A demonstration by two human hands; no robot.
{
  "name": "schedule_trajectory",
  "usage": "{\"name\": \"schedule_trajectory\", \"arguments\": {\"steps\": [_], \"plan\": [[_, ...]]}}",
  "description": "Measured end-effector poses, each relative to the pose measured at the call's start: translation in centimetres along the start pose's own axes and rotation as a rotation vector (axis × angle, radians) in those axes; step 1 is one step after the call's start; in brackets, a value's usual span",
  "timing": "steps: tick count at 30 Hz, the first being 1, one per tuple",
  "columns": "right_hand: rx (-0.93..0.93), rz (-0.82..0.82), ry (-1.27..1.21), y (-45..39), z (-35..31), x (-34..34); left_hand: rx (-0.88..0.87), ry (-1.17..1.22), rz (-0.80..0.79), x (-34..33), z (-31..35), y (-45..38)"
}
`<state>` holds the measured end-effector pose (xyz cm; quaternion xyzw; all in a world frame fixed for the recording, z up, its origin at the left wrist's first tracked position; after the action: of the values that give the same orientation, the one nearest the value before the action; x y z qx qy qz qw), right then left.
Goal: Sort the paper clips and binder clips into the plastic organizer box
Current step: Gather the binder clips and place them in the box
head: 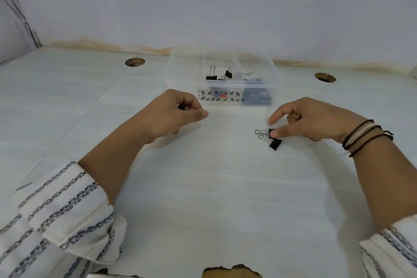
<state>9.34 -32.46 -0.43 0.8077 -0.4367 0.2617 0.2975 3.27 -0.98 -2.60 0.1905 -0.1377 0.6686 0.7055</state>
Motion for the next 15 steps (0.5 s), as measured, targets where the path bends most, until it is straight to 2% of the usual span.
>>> {"name": "schedule_trajectory", "arguments": {"steps": [2,6,12,15], "plan": [[0.028,-0.035,0.054,0.1,-0.3,-0.3,-0.092,-0.11,0.035,-1.0,0.4,0.1],[0.117,0.033,0.184,-0.3,-0.4,-0.3,-0.24,-0.234,0.019,-2.6,1.0,0.3],[0.068,0.003,-0.022,-0.8,0.1,-0.2,-0.395,-0.321,-0.059,-7.7,2.0,-0.1],[0.082,0.017,-0.286,-0.5,0.4,0.6,-0.44,-0.479,-0.116,-9.8,2.8,-0.5]]}}
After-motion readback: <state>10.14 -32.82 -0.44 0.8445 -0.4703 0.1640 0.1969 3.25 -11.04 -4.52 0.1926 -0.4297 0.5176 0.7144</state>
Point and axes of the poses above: each hand's wrist, its own y-axis away from the middle knuckle, its own x-axis out of the back of the hand, z = x × y, the point moved 1 cm from there along -y, towards the middle knuckle, and after that the axes turned 3 degrees about x, right-handed, at the moved point
